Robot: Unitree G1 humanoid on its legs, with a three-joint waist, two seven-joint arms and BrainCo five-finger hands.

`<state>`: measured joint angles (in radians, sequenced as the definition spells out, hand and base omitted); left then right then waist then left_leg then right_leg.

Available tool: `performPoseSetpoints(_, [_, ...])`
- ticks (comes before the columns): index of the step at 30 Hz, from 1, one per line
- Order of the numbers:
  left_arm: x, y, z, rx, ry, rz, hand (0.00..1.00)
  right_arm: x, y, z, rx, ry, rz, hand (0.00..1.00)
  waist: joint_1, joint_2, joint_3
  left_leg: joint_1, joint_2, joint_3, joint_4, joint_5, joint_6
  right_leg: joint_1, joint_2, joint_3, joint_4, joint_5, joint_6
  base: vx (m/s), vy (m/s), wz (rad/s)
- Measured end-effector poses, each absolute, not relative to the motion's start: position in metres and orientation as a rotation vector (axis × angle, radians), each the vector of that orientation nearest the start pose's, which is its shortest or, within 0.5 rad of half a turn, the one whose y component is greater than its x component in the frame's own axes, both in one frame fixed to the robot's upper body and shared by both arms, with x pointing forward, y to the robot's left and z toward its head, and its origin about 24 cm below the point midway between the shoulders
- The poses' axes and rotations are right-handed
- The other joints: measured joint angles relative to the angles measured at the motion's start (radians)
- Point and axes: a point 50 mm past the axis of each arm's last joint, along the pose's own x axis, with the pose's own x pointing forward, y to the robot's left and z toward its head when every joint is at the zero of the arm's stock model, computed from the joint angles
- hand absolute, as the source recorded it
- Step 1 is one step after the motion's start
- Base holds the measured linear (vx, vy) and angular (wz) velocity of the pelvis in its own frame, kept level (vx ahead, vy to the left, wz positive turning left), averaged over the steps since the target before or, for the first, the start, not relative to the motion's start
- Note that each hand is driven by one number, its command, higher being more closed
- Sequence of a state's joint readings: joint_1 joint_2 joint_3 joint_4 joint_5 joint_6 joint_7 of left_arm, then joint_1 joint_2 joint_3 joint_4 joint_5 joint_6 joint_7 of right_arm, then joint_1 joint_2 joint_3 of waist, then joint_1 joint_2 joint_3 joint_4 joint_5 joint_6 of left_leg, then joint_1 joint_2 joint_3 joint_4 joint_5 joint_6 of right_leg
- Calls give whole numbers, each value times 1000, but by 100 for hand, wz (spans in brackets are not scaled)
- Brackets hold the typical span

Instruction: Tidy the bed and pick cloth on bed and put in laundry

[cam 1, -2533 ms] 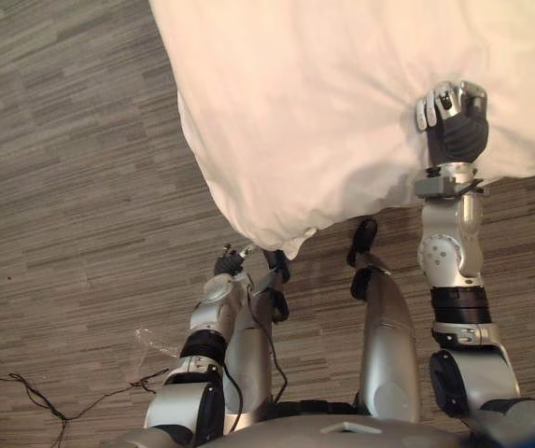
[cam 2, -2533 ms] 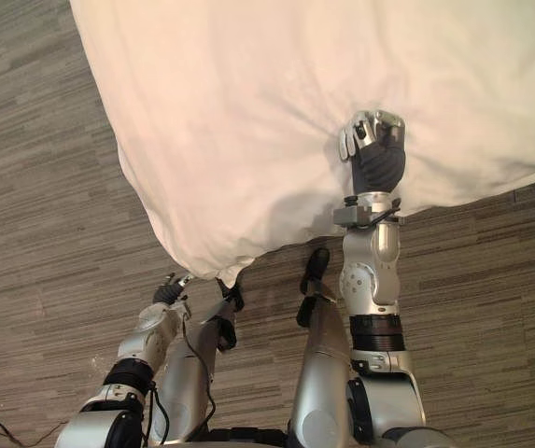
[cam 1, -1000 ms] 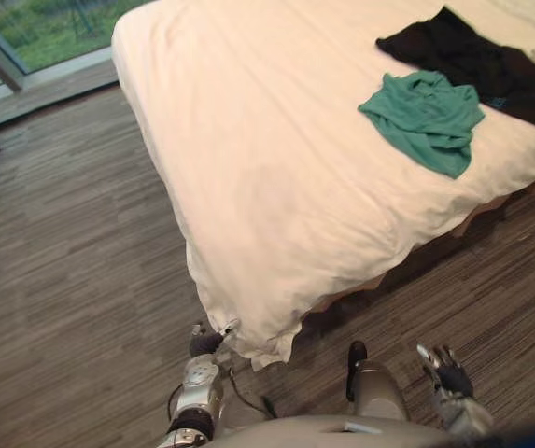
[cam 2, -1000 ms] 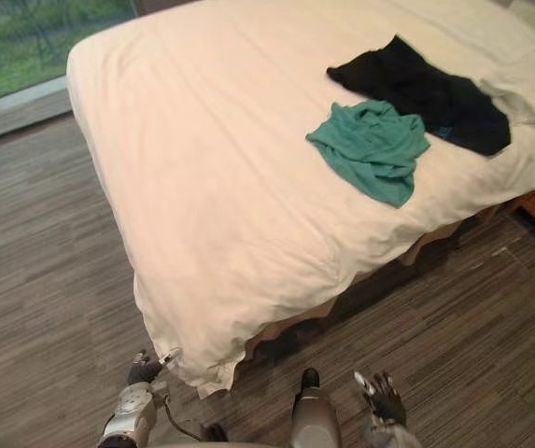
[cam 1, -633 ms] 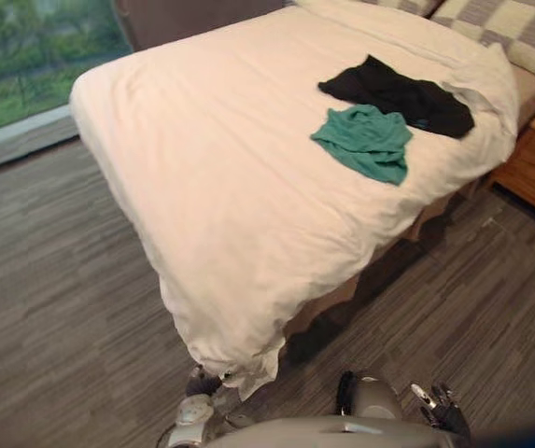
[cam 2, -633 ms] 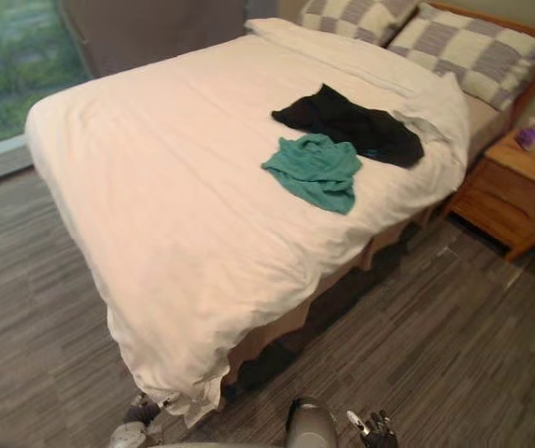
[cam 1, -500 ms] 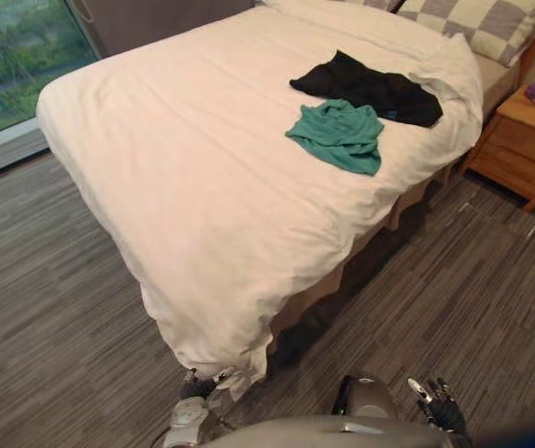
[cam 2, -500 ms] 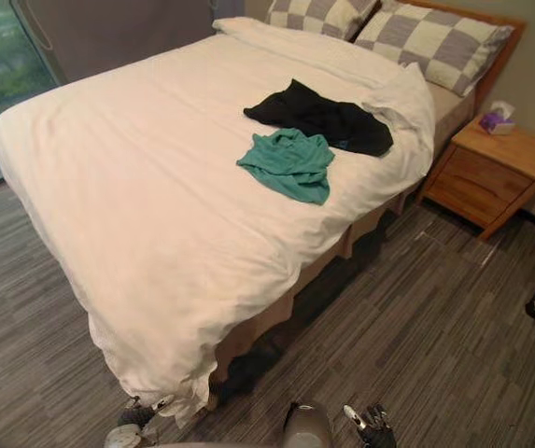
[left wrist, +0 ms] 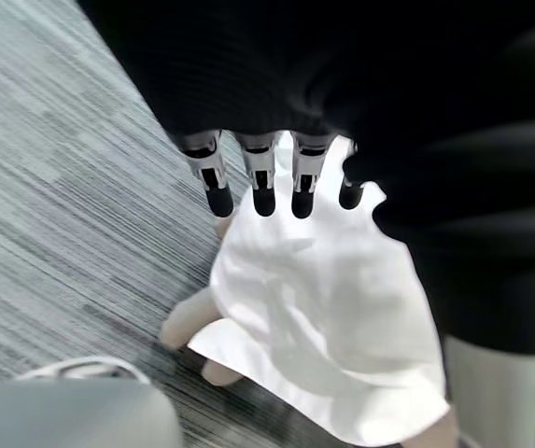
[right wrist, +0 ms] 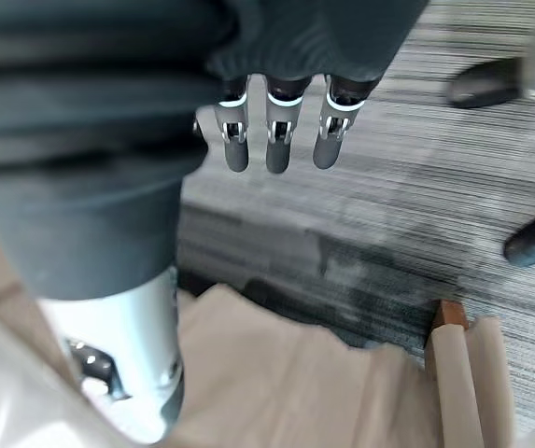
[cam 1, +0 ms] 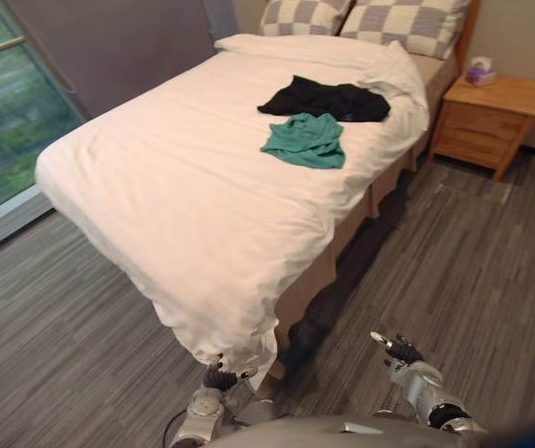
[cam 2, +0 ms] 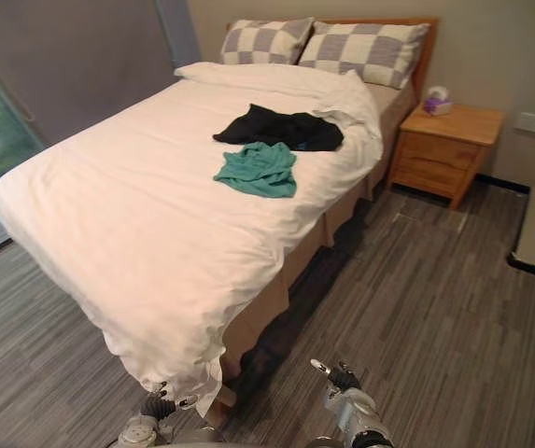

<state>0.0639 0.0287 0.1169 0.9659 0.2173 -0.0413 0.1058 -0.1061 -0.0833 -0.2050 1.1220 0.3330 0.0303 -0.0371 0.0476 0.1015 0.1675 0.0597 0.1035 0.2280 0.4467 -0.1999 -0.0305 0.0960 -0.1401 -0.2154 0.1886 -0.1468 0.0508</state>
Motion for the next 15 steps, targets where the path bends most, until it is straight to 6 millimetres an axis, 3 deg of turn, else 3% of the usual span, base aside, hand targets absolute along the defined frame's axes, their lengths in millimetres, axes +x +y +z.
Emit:
performPoseSetpoints(2, [117, 185, -153, 225, 1006, 63, 0, 134, -208, -153, 298, 1045, -460, 0, -15, 15, -13, 8, -12, -105, -17, -57, -55, -31, 23, 66, -32, 52, 18, -61, 271, -101])
performPoseSetpoints(3, [116, 185, -154, 228, 1010, 56, 0, 132, -207, -154, 300, 1049, -465, 0, -16, 13, -16, 13, -15, -111, -30, -61, -56, -34, 23, 69, -36, 54, 19, -34, 238, -76])
performPoseSetpoints(4, [114, 185, -155, 240, 1024, 12, 0, 126, -206, -156, 306, 1071, -496, 0, -38, -6, -32, 41, -37, -141, -143, -70, -48, -54, 19, 69, -57, 84, 31, 1, 184, -27])
performPoseSetpoints(5, [117, 189, -155, 250, 1032, -37, 0, 120, -201, -158, 316, 1089, -521, 0, -52, -47, -26, 74, -76, -147, -242, -25, 7, -67, -8, 66, -81, 145, 42, -17, 202, -19])
performPoseSetpoints(10, [120, 183, -155, 239, 1029, -105, 0, 108, -202, -161, 308, 1116, -602, 0, -54, -64, -28, 119, -119, -125, -277, -7, 38, -57, -50, 58, -60, 162, 51, -85, 108, -8])
performPoseSetpoints(11, [120, 184, -155, 240, 1032, -104, 0, 109, -202, -161, 298, 1119, -599, 0, -54, -71, -28, 122, -121, -110, -282, -10, 46, -63, -54, 57, -59, 161, 46, -199, 104, -36])
performPoseSetpoints(13, [117, 179, -157, 226, 1052, -97, 0, 117, -208, -158, 248, 1118, -601, 0, -54, -27, -36, 115, -94, -61, -295, 2, 65, -95, -79, -76, 16, 80, -57, -129, 77, -57])
performPoseSetpoints(15, [112, 183, -159, 198, 1094, -66, 0, 125, -207, -156, 230, 1128, -599, 0, -55, -23, -23, 122, -70, -26, -295, 12, 59, -124, -100, -123, 247, 48, -63, -66, 7, -62])
